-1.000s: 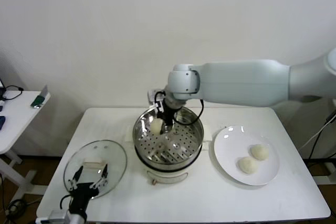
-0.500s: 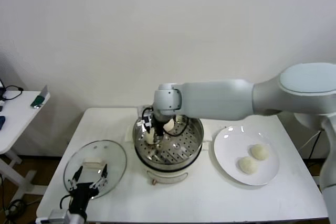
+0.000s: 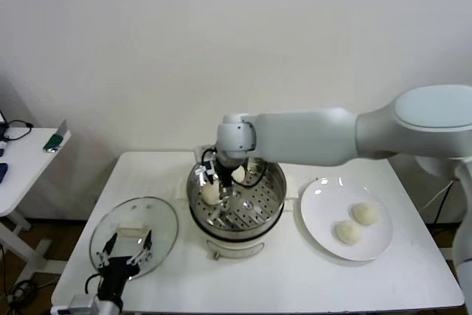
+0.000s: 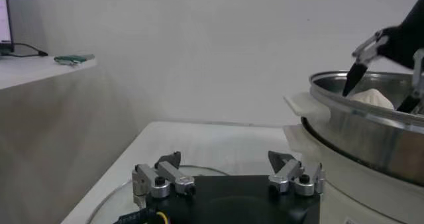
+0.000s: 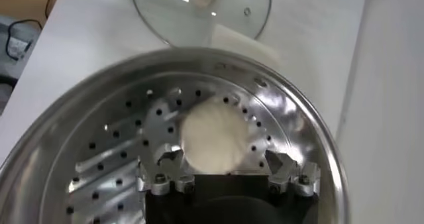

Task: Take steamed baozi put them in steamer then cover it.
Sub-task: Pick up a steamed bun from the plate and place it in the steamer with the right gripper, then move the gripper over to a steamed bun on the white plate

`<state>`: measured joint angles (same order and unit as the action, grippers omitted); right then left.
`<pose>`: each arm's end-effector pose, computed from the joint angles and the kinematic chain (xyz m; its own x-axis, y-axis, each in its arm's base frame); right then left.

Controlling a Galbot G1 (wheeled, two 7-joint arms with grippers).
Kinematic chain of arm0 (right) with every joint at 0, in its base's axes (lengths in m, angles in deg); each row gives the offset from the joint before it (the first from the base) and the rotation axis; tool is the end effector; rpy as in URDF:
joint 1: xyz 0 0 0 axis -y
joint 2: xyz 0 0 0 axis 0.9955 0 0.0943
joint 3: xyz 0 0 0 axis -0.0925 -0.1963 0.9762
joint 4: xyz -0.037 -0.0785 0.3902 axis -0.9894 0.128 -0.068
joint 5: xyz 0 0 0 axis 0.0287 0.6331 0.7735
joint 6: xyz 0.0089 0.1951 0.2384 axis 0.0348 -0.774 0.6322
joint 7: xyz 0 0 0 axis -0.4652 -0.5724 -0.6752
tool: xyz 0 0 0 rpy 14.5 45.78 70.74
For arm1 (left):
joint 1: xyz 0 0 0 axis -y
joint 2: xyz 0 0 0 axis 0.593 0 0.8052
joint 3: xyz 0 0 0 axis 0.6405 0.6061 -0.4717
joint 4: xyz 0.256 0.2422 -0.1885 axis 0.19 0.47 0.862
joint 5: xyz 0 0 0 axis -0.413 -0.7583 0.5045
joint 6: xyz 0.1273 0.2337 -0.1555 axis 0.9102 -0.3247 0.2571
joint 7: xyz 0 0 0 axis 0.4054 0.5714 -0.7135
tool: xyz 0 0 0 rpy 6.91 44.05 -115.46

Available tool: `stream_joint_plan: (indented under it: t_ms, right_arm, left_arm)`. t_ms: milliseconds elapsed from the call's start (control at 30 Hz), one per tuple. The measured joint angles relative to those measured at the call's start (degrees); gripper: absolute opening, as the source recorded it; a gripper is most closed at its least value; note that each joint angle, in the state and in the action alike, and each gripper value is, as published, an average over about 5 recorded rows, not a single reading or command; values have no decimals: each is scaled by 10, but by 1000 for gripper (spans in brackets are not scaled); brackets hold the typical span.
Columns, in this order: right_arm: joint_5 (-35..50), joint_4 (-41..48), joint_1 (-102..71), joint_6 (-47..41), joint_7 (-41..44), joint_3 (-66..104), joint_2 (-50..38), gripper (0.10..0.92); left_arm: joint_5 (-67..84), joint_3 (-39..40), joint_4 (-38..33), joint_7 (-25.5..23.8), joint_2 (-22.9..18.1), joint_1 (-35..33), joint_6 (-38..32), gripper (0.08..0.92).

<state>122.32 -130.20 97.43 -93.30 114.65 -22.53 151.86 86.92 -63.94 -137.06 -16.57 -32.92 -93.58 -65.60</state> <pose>0.5350 0.1183 -0.0335 -0.2232 -0.2178 0.9501 -0.9215 -0.2708 -0.2785 0.0476 0.0647 -0.3473 -0.9588 -0.0679 0.2760 -0.0784 0.9965 -0.0272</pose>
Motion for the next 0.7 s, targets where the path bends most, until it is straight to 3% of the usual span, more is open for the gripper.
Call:
stream_joint_plan:
  t_ms: [400,700]
  right_arm:
    - [-58,-103,127,96,97,-111,-239,823]
    - [-156,-120,85,132,124,-136,-387,823]
  left_arm:
    - [2,-1,3,0,6,4,1,823]
    - [4,-1,8,1,9,10,2,823]
